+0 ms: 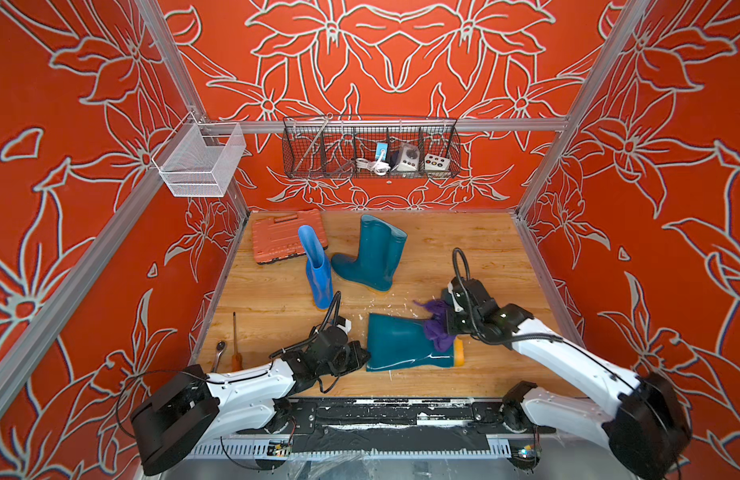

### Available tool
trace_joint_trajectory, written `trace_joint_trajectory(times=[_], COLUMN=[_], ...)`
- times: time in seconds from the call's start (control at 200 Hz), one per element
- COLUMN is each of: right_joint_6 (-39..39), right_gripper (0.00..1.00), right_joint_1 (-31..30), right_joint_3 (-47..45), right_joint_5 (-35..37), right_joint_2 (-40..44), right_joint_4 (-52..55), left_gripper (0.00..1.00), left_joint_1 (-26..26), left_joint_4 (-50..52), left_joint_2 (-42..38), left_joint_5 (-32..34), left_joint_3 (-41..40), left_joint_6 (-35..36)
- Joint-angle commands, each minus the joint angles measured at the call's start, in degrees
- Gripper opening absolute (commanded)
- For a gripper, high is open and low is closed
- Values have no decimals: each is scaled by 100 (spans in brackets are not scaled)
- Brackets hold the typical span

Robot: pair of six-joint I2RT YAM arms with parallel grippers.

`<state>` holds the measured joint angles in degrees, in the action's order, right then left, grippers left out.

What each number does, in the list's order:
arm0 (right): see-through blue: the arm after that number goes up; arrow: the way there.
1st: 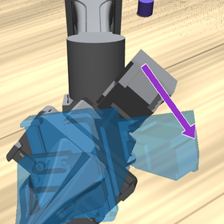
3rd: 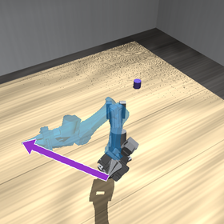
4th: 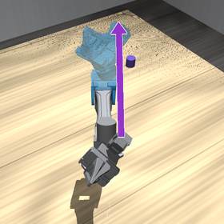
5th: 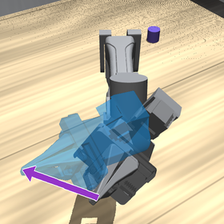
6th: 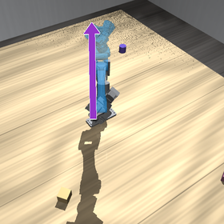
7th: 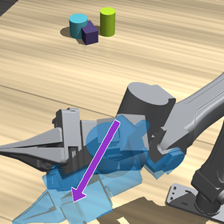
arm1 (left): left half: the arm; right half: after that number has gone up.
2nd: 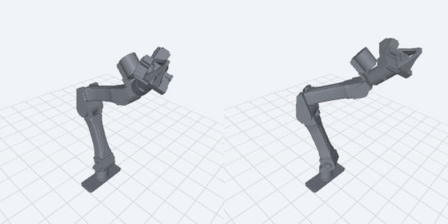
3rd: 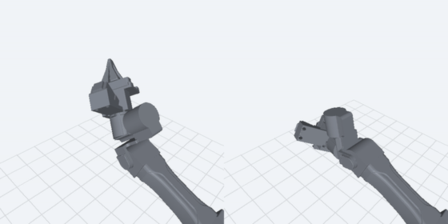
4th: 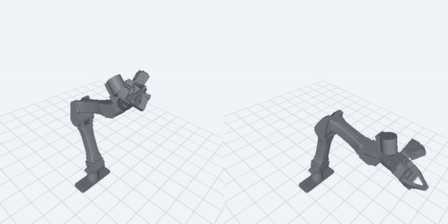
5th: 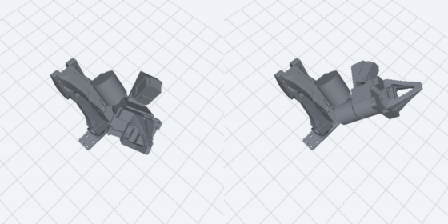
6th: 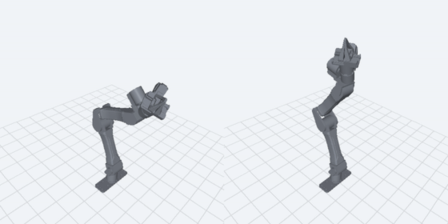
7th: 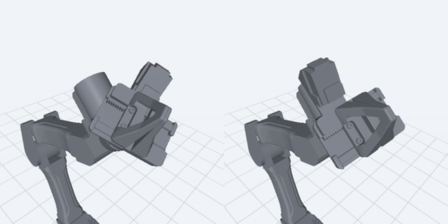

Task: Wipe the rubber boots with a cloth
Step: Wipe the dirt off the rubber boot.

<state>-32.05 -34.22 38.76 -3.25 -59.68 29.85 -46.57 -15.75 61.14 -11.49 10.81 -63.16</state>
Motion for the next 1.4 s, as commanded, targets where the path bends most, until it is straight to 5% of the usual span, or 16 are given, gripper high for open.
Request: trace_joint_trajectory(times=[0.0,0.255,0.42,0.485,0.706,0.956,1.201,1.311,1.391], right_joint_6=[21,-474,-554,-600,-739,-544,-56,-331,-707], right_gripper=[0,0,0,0,0,0,0,0,0], right_joint_1=[-12,-290,-455,-572,-1755,-2208,-305,-343,-894], right_joint_3=[-54,-781,-878,-865,-136,276,-590,-333,-64], right_joint_5=[-360,-574,-478,-436,45,576,428,-95,-28], right_joint_2=[-83,-667,-755,-796,-1427,-1432,587,805,406], right_joint_4=[152,-939,-1081,-1112,-1161,-522,1009,827,363], left_gripper=[0,10,39,42,0,0,0,0,0], left_joint_1=[-12,-11,-11,-11,-15,7,16,16,15], left_joint_4=[-292,-967,-1095,-1176,-1519,-479,565,706,564], left_joint_2=[153,663,1016,1154,1268,306,-1078,-1304,-1211], left_joint_5=[-157,-470,-694,-801,-926,-489,-97,32,-5], left_joint_3=[118,73,181,214,193,326,335,307,250], left_joint_6=[-56,-147,-95,-69,-137,17,311,250,111])
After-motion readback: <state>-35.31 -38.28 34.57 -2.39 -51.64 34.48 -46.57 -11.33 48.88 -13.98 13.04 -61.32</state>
